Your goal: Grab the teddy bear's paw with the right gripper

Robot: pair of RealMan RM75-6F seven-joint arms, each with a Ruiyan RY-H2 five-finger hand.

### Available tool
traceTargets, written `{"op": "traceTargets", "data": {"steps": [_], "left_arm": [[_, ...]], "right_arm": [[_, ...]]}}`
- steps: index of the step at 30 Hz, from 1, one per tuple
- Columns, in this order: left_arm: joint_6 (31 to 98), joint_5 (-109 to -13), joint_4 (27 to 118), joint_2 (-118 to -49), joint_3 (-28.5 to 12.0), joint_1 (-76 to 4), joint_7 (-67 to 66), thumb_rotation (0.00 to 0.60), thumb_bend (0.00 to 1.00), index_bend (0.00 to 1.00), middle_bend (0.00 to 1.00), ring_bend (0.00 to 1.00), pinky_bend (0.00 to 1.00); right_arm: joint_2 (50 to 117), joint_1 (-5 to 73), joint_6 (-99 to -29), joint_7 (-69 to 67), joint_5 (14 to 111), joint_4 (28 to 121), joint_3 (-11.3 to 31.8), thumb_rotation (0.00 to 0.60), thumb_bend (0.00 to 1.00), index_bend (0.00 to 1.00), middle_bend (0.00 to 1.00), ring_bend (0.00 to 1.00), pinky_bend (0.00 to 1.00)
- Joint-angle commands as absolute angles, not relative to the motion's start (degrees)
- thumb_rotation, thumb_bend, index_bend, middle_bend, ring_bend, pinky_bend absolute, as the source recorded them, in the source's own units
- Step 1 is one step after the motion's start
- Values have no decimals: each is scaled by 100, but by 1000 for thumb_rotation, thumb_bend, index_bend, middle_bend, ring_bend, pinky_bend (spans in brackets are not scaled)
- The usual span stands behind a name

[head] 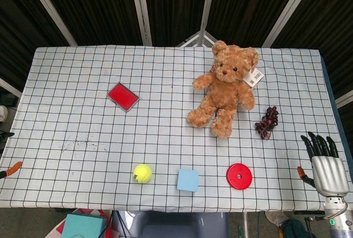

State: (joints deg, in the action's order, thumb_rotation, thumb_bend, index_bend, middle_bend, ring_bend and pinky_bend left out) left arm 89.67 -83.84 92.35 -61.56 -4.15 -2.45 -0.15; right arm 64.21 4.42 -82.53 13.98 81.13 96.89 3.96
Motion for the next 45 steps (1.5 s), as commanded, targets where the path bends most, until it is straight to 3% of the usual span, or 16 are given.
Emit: {"op": "traceTargets", "data": {"steps": [1, 15, 24, 32, 40, 45], "left_arm": [[8983, -8389, 9257, -6153, -413, -232, -32, 600, 203, 259, 71, 15, 186], [8760, -8311, 9342, -6169, -399, -309, -222, 600, 203, 259, 70, 16, 188], [8739, -8365, 9467, -6164, -331, -296, -375, 600, 203, 258, 70, 17, 191], [8536, -8134, 9463, -6183, -392, -369, -457, 600, 203, 259, 70, 18, 191], [8451, -7991, 9449, -6206, -437, -404, -531, 600, 203, 259, 70, 18, 191], [8420, -7935, 9447, -6216, -450, -416, -575, 600, 203, 259, 70, 18, 191]], "right_arm": [[6429, 434, -8262, 1373, 8084, 9676, 405, 600, 304, 122, 75, 93, 16], [6420, 330, -8378, 739, 7911, 9750, 524, 600, 304, 122, 75, 109, 16], [6680, 334, -8086, -830, 7554, 9752, 720, 600, 304, 127, 109, 183, 16], [6656, 857, -6290, -3514, 6400, 10007, 1326, 600, 304, 142, 115, 183, 15], [6745, 1845, -4729, -3281, 4651, 9523, 1886, 600, 304, 143, 119, 183, 15], [7021, 2373, -4506, -2727, 3816, 9173, 1951, 600, 304, 160, 126, 183, 15]]}}
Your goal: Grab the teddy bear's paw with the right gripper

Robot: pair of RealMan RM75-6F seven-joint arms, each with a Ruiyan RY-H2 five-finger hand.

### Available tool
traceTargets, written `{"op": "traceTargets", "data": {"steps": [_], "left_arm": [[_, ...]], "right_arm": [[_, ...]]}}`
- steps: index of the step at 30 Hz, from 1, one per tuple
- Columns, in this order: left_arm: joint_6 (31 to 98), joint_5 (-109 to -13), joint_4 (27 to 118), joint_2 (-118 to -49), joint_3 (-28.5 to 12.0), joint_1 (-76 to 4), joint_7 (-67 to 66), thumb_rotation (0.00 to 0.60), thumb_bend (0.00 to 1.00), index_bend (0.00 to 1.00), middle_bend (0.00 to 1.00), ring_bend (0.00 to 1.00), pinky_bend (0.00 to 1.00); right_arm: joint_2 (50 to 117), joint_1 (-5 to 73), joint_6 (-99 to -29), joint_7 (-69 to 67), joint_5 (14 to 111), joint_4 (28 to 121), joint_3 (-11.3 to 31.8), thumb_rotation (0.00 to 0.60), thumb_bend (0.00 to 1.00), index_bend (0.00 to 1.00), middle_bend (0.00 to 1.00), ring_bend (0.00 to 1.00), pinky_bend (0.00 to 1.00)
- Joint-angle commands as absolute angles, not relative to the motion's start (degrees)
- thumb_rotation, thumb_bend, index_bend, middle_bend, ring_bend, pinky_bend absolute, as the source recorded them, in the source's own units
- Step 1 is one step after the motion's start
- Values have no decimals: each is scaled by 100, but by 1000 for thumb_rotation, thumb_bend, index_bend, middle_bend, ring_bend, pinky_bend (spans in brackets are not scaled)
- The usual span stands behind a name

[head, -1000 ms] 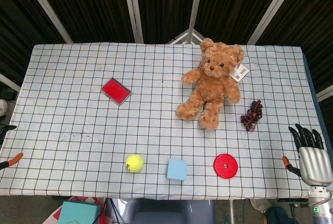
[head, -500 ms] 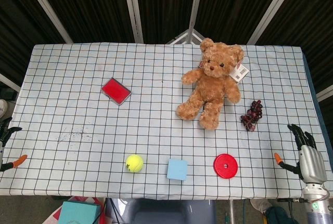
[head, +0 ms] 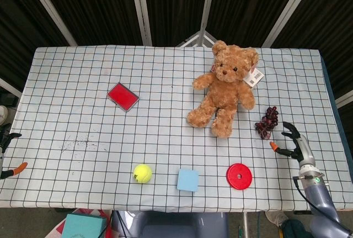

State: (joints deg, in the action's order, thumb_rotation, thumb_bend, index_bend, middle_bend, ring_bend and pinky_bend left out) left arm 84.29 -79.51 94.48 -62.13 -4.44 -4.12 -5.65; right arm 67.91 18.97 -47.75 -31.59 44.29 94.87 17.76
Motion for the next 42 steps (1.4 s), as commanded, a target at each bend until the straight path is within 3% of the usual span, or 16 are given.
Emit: {"op": "traceTargets", "data": {"steps": [1, 11, 20, 26, 42], "left_arm": [[8410, -7918, 9445, -6217, -455, -420, -580, 600, 203, 259, 70, 18, 191], [8336, -7810, 9428, -6214, -484, -445, -595, 600, 203, 260, 71, 18, 192], [8279, -7710, 9425, -6209, -505, -462, -627, 600, 203, 260, 71, 18, 192], [8224, -7681, 9430, -6220, -497, -490, -694, 600, 203, 261, 71, 18, 192], [8140, -7577, 9453, -6221, -501, -523, -780, 600, 203, 276, 71, 18, 192]], "right_arm": [[7108, 2490, -4544, -2575, 3626, 9104, 1964, 600, 304, 163, 128, 183, 15], [7690, 3087, -5038, -1671, 2729, 8636, 2064, 600, 304, 203, 166, 194, 15], [8342, 3413, -5323, -1281, 2601, 8005, 2242, 600, 305, 254, 200, 211, 15], [8515, 3576, -5558, -991, 2578, 7976, 2410, 600, 304, 279, 242, 234, 15], [8849, 3979, -5965, 7, 1847, 7752, 2795, 600, 304, 291, 243, 237, 15]]}}
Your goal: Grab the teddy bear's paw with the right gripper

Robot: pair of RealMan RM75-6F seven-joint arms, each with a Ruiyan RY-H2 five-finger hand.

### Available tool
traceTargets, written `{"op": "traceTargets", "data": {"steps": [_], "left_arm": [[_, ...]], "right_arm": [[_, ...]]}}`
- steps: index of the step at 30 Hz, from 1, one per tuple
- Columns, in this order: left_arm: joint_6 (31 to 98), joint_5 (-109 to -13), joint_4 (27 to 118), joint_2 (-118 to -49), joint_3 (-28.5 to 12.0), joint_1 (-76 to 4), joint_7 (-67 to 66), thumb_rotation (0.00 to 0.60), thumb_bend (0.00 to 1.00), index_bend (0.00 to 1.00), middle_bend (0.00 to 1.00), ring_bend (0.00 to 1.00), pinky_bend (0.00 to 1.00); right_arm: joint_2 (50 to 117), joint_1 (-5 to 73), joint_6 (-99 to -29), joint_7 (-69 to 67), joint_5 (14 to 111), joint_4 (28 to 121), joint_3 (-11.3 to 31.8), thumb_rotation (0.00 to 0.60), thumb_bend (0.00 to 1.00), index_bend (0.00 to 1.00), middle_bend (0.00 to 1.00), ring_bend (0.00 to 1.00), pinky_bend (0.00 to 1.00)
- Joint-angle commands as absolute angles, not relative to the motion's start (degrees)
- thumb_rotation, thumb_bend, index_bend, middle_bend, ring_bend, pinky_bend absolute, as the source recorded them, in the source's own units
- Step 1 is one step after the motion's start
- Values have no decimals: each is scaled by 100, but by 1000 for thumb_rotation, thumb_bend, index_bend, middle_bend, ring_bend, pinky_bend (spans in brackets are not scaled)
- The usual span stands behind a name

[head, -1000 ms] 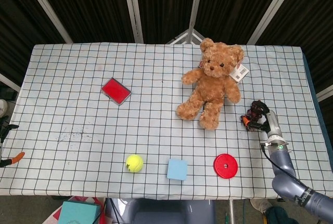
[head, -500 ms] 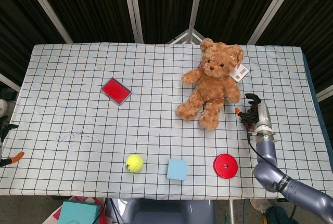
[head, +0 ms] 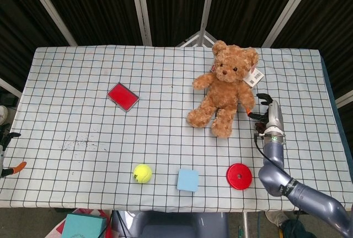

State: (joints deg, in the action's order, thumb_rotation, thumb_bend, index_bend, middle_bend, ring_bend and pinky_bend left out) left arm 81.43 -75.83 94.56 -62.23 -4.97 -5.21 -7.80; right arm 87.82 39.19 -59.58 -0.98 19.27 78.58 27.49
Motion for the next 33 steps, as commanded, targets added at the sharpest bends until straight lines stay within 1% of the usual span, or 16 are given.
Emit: {"op": "traceTargets", "data": {"steps": [1, 19, 23, 25, 28, 30, 33], "left_arm": [[8141, -7572, 9452, -6220, -503, -524, -779, 600, 203, 278, 71, 18, 192], [7989, -7428, 9409, -6258, -537, -612, -861, 600, 203, 289, 71, 18, 192], [7961, -7420, 9404, -6277, -536, -636, -894, 600, 203, 290, 71, 18, 192], [7941, -7409, 9399, -6286, -536, -650, -912, 600, 203, 290, 71, 18, 192], [7912, -7393, 9395, -6297, -535, -668, -934, 600, 203, 290, 71, 18, 192], [7903, -7389, 9394, -6301, -535, -676, -940, 600, 203, 291, 71, 18, 192], [7902, -7383, 9394, -6301, -537, -681, -935, 600, 203, 291, 71, 18, 192]], "right_arm": [[8867, 3993, -5961, 32, 1830, 7722, 2810, 600, 304, 291, 243, 237, 15], [9222, 4234, -5818, 523, 1554, 7165, 3037, 600, 303, 291, 243, 237, 15], [9270, 4270, -5771, 578, 1541, 7097, 3097, 600, 304, 294, 270, 250, 15], [9297, 4287, -5763, 598, 1530, 7068, 3130, 600, 304, 337, 305, 276, 15], [9333, 4310, -5783, 619, 1528, 7022, 3181, 600, 307, 453, 379, 349, 16], [9373, 4326, -5851, 610, 1549, 6971, 3228, 600, 371, 568, 445, 416, 33], [9441, 4336, -5966, 636, 1590, 6886, 3253, 600, 497, 668, 493, 460, 70]]}}
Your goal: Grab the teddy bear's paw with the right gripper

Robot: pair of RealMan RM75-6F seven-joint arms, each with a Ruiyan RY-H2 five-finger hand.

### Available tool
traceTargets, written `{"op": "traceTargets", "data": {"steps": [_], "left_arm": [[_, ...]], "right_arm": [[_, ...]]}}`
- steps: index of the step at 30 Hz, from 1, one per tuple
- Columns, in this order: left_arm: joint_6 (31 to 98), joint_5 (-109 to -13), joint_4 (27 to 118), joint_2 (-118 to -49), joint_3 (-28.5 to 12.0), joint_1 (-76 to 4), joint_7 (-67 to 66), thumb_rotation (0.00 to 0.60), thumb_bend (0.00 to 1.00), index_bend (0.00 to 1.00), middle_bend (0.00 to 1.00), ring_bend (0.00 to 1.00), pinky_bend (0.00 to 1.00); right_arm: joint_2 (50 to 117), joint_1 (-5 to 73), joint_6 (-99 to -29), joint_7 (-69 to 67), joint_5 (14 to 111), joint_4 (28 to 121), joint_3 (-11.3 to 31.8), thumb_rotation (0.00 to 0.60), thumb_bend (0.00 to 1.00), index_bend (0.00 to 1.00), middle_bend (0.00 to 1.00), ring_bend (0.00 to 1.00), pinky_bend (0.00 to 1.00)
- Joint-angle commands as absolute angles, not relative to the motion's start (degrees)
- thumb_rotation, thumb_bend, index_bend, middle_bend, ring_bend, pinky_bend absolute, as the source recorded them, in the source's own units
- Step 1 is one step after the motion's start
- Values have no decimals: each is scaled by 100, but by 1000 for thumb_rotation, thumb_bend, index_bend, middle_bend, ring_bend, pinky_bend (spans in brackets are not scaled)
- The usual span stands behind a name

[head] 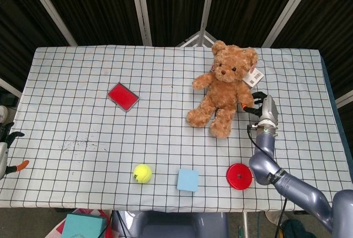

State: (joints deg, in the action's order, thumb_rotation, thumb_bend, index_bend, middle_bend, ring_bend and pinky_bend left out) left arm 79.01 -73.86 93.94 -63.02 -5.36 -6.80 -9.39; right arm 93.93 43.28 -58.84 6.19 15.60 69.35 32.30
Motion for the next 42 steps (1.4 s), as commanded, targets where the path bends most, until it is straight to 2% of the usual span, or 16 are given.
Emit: {"op": "traceTargets", "data": {"steps": [1, 4, 20, 28, 42], "left_arm": [[7903, -7381, 9395, -6299, -538, -680, -931, 600, 203, 291, 71, 18, 192], [7908, -7375, 9397, -6292, -539, -679, -918, 600, 203, 291, 71, 18, 192], [7907, -7364, 9419, -6280, -522, -681, -920, 600, 203, 293, 72, 18, 192], [7905, -7336, 9447, -6251, -521, -675, -912, 600, 203, 296, 72, 18, 192], [7887, -7311, 9457, -6260, -513, -691, -955, 600, 203, 299, 72, 18, 192]], "right_arm": [[9454, 4336, -5993, 639, 1597, 6874, 3264, 600, 514, 682, 501, 465, 70], [9474, 4305, -6020, 645, 1595, 6860, 3305, 600, 539, 706, 519, 476, 70], [9467, 4201, -6003, 648, 1955, 7052, 3336, 600, 539, 707, 520, 476, 70], [9608, 4165, -5883, 860, 1798, 6874, 3198, 600, 555, 707, 520, 476, 70], [9580, 4167, -6029, 1102, 1763, 6930, 3279, 600, 559, 707, 520, 476, 70]]}}
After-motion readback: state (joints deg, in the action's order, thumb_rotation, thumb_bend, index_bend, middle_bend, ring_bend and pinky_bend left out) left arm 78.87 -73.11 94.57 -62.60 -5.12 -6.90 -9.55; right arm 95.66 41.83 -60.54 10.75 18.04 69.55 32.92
